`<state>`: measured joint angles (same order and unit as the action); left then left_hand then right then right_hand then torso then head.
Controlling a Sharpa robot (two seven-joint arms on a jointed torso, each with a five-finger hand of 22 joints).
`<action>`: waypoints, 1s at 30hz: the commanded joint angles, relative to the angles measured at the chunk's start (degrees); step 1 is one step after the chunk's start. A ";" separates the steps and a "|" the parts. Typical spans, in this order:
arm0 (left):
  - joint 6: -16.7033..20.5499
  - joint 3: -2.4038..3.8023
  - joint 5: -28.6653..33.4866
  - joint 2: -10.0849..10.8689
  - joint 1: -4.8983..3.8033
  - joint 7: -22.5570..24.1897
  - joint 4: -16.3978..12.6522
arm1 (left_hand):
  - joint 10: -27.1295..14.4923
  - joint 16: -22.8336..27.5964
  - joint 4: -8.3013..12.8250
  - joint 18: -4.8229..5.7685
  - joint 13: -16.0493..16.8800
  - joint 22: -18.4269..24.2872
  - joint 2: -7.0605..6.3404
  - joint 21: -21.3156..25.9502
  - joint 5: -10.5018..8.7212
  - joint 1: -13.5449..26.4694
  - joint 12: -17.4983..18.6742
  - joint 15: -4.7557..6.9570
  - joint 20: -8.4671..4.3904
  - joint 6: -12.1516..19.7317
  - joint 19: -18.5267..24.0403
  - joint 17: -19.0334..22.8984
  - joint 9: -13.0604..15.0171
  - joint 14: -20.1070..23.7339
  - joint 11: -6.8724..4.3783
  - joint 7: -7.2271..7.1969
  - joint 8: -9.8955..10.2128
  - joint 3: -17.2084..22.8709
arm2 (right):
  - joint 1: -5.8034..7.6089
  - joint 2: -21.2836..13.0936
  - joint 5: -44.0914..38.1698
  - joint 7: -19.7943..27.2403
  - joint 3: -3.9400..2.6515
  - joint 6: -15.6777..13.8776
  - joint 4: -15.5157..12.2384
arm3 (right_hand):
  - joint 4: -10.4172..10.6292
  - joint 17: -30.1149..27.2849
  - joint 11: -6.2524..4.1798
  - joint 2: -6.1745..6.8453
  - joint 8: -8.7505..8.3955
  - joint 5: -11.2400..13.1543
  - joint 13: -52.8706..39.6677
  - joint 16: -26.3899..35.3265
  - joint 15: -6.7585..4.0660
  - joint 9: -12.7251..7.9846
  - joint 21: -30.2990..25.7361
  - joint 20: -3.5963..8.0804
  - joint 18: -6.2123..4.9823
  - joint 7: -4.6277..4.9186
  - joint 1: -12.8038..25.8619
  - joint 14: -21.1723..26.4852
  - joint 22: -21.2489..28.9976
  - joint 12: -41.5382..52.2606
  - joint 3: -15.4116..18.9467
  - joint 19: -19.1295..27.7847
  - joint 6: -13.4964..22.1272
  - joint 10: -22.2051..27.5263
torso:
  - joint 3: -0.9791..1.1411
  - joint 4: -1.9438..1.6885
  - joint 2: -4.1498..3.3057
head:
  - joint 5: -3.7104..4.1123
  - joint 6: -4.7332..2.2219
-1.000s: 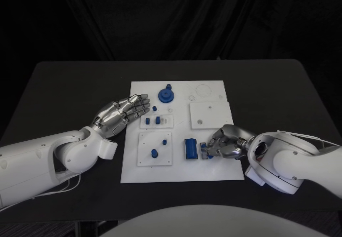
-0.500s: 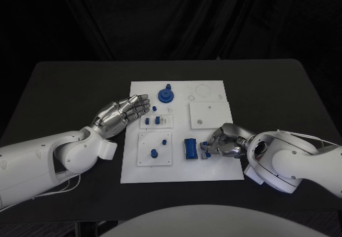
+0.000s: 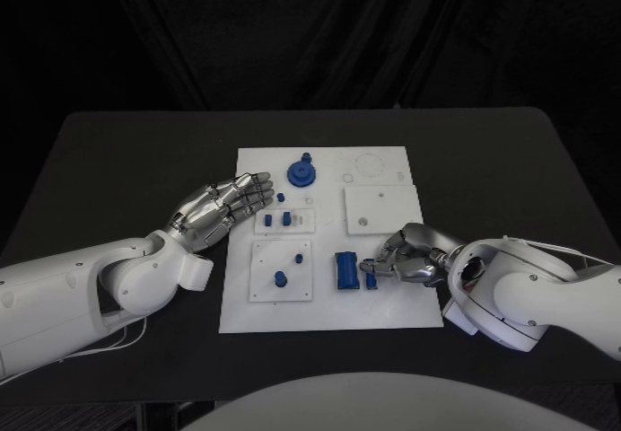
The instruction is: Assemble the parts on the task board
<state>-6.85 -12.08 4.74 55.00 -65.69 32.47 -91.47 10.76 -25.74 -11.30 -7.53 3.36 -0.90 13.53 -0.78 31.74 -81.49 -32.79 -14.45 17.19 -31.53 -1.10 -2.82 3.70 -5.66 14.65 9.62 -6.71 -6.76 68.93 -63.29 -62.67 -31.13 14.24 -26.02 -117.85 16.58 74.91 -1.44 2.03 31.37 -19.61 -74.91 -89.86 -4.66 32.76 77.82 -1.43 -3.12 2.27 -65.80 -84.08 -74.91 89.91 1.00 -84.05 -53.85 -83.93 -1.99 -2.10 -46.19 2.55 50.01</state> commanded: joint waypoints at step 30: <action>0.25 -0.01 -2.02 0.51 0.26 4.74 -0.62 | 1.32 -0.71 0.57 1.40 0.20 -0.21 -0.54 -0.47 0.52 0.05 -1.40 -0.51 -0.26 -1.93 -0.93 -0.09 0.28 -0.02 0.48 5.54 -0.89 1.05 | -0.13 -4.26 -16.07 17.09 0.04 -10.21 0.04 | 0.05 15.09 1.19 3.09 -3.40 -0.06 -15.09 -0.14 0.72 -3.68 2.11 -0.71 0.74 1.76 -8.18 -5.92 -11.93 0.09 0.76 -2.20 4.75 -6.07 | 0.00 -0.02 0.04 | -0.46 -0.01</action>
<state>-6.87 -12.11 4.48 55.41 -65.55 33.30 -91.80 11.97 -26.19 -10.64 -6.57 3.55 -1.04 13.53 -1.01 32.11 -81.49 -34.16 -14.46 16.90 -33.32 -1.65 -2.86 3.92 -5.67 15.15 9.74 -7.43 -5.96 68.93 -67.43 -74.61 -18.69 14.26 -33.71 -117.91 16.67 74.91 -0.61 5.30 28.57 -19.93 -74.91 -89.86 -4.24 29.58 79.70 -1.82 -3.11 3.94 -73.37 -84.02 -74.91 89.91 1.97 -83.99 -49.51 -83.93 -1.99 -2.14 -46.15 2.17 50.01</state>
